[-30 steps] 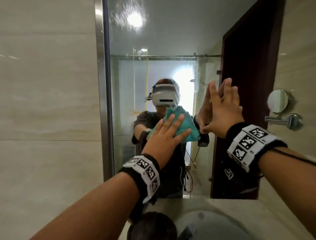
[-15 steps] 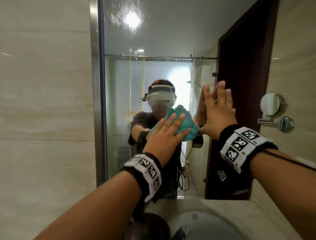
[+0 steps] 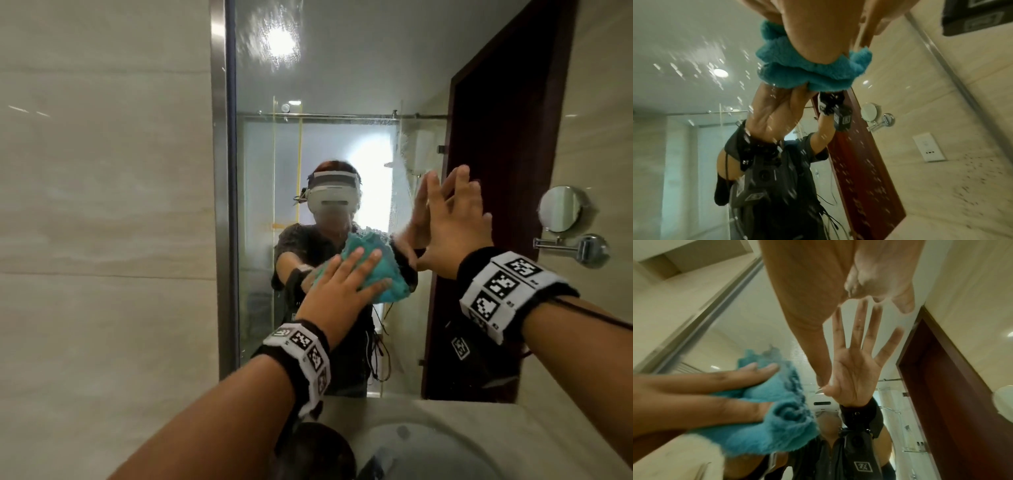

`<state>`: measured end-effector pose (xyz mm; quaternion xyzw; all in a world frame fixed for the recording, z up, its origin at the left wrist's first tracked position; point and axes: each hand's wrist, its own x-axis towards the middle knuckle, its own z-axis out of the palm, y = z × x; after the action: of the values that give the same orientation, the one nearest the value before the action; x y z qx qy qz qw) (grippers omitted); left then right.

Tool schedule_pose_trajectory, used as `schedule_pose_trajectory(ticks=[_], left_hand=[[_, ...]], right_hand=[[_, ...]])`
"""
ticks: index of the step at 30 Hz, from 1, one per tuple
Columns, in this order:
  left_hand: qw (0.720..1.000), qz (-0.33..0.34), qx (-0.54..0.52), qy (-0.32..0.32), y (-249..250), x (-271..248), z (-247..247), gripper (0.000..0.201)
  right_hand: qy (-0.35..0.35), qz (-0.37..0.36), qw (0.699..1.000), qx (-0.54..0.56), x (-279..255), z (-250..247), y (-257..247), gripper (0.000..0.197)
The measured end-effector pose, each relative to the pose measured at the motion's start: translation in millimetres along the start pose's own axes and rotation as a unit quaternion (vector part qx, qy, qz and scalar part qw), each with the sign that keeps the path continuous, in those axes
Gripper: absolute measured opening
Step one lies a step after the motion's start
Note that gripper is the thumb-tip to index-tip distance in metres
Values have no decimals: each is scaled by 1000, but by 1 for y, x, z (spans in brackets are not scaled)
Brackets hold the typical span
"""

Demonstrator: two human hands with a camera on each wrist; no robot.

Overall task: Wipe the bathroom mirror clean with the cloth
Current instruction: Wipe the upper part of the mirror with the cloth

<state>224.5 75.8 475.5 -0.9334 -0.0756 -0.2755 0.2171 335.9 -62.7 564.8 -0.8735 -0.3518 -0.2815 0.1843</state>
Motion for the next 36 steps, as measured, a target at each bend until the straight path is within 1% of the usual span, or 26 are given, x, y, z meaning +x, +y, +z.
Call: schedule_pose_trajectory(ticks=[1, 2, 3, 4, 6, 8, 10, 11, 13, 14, 15, 16, 17, 19, 21, 22, 23, 24, 26, 28, 30, 31, 32, 33, 34, 36], left_hand=[[1000, -8, 2, 0, -9, 5, -7, 62], [999, -34, -12, 25, -19, 14, -17, 64], [995, -76, -28, 63, -31, 25, -33, 68], [987, -120, -45, 100, -45, 35, -47, 72], [969, -179, -90, 146, -63, 49, -69, 72], [962, -191, -99, 167, -67, 48, -62, 73], [967, -139, -74, 201, -54, 31, -33, 79], [975, -103, -58, 187, -42, 18, -15, 80], [996, -45, -18, 80, -22, -5, 4, 73], [999, -34, -2, 42, -22, -8, 5, 68], [999, -30, 9, 39, -28, -2, -1, 66], [998, -37, 13, 58, -36, 7, -10, 67], [994, -51, 10, 95, -46, 20, -19, 70], [977, -122, -42, 168, -68, 44, -46, 74], [959, -183, -79, 200, -73, 55, -56, 72], [955, -192, -88, 208, -68, 53, -51, 75], [958, -187, -84, 203, -59, 45, -41, 79], [966, -161, -65, 193, -49, 34, -25, 85], [980, -89, -45, 171, -29, 4, 12, 95], [991, -44, -35, 120, -19, -21, 31, 93], [999, -22, -6, 39, -24, -24, 21, 80], [999, -30, 7, 19, -30, -19, 11, 77], [998, -42, 17, 34, -39, -10, 0, 77], [996, -66, 13, 66, -49, 1, -13, 79], [988, -109, -14, 109, -59, 14, -28, 80], [964, -195, -83, 158, -75, 34, -57, 78]], right_hand=[[10, -12, 1000, -4, -1, -1, -5, 131], [24, -34, 999, -7, -2, -2, -11, 125], [35, -56, 998, -9, -1, -3, -17, 121], [33, -68, 997, -7, 1, -3, -24, 120], [11, -63, 998, 5, 5, -1, -34, 128], [-5, -49, 999, 8, 8, 5, -38, 142], [-5, -43, 999, 9, 9, 11, -38, 147], [-1, -43, 999, 10, 9, 12, -38, 145], [8, -49, 999, 13, 8, 14, -38, 134], [14, -51, 999, 14, 7, 14, -38, 131], [16, -50, 999, 13, 8, 13, -38, 131], [9, -49, 999, 11, 8, 12, -38, 136], [0, -46, 999, 9, 7, 11, -38, 143], [-5, -41, 999, 8, 6, 9, -39, 151], [-5, -39, 999, 8, 6, 9, -39, 153], [-6, -40, 999, 11, 6, 8, -38, 152], [-6, -41, 999, 15, 6, 9, -38, 152], [-3, -42, 999, 19, 6, 9, -37, 151], [8, -47, 999, 20, 6, 10, -37, 147], [10, -49, 999, 16, 5, 10, -38, 146], [6, -46, 999, 13, 5, 10, -39, 148], [3, -44, 999, 13, 5, 9, -39, 149], [1, -43, 999, 14, 5, 9, -39, 149], [0, -42, 999, 14, 5, 9, -39, 150], [-2, -42, 999, 15, 5, 8, -39, 150], [-5, -40, 999, 17, 5, 8, -39, 151]])
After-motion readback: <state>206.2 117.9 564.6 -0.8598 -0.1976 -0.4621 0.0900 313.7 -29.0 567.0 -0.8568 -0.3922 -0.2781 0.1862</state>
